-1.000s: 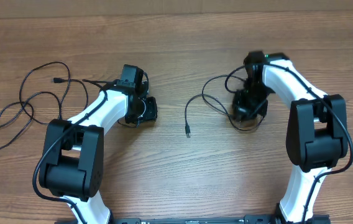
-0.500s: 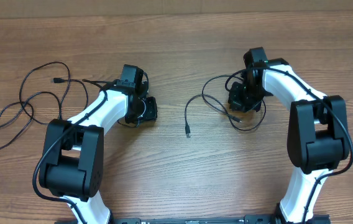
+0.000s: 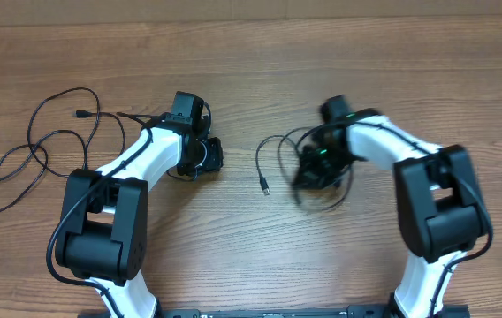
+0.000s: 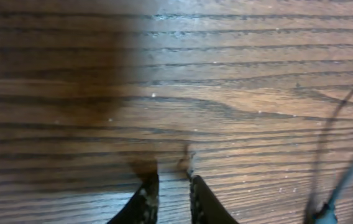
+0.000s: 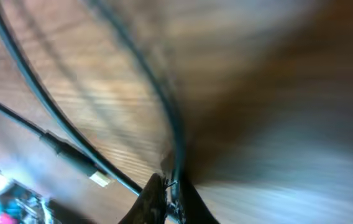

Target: Untangle cables

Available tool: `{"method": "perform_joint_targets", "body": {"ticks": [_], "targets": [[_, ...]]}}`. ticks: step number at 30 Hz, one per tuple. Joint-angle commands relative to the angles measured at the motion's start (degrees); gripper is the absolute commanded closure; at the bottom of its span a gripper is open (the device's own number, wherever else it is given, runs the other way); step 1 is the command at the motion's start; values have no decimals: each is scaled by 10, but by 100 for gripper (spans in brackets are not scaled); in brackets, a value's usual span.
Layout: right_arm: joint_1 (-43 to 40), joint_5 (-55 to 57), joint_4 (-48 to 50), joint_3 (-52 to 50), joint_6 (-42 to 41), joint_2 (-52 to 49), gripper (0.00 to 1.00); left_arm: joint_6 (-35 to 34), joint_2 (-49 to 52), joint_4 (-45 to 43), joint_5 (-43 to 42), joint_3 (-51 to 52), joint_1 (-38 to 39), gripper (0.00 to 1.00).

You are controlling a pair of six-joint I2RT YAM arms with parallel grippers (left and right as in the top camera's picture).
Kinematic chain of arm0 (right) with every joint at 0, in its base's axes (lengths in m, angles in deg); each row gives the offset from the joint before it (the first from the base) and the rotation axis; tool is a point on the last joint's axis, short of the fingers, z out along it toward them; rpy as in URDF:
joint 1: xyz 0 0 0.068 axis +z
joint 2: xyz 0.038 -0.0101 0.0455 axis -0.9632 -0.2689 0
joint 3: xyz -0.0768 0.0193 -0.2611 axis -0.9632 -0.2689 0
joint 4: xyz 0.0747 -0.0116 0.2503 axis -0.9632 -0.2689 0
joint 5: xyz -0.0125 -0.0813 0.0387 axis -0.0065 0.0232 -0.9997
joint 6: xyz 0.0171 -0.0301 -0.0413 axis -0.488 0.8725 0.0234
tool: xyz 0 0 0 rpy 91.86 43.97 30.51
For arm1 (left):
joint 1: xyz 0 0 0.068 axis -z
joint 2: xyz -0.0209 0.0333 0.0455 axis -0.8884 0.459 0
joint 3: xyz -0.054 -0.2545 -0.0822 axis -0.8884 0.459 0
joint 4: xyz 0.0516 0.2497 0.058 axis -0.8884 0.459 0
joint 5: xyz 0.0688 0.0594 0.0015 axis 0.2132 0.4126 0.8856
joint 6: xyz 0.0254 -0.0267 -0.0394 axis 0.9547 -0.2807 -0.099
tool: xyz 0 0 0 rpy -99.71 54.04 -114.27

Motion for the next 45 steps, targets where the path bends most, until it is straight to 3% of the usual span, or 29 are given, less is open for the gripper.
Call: {"method": "perform_joint_targets", "body": {"ticks": [1,7,14,17,23,27,35,41,45], "targets": [[51,31,8,-30,-14,-42,91,-33,1,16,54,13,-7,85],[71,8,-15,-10,-14,-42,88,-50,1,53,80,13,-54,87],[76,-120,51,-10,-17,-42,88,-49,1,77,21,12,-125,93],[84,-123,73,-9,-25,-42,94,-27,0,96,-31,1,-147,96],[84,-109,10,32,-16,-39,92,7,-29,169,-52,-54,-156,96],[84,9,-82,88,-14,-17,91,7,-85,192,-53,-71,-134,95],[67,160,-143,138,-14,14,90,0,-129,210,-59,-71,-61,79],[18,185,-139,138,-14,14,71,0,-115,210,-46,-65,26,68],[-26,194,-141,138,-14,14,66,-2,-99,201,-27,-65,83,63]]}}
